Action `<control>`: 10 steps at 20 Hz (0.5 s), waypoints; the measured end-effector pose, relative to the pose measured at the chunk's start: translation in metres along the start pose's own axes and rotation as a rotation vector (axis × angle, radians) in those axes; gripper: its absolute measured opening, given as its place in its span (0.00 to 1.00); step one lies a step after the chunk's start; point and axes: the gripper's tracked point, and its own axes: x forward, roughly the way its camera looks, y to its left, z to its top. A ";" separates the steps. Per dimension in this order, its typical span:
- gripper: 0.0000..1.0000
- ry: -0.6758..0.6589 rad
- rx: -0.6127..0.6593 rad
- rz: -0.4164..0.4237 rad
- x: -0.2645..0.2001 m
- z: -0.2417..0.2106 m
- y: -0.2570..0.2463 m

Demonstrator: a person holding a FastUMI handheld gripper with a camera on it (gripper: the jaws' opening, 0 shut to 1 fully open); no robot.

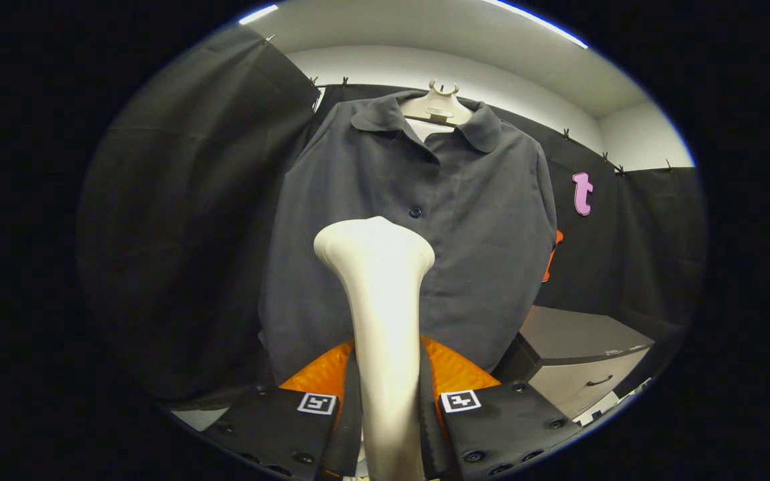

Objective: Iron the clothes twice with a garment steamer, once on the left side and once on the right side.

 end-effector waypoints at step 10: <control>0.43 0.063 -0.004 0.025 -0.007 -0.031 0.013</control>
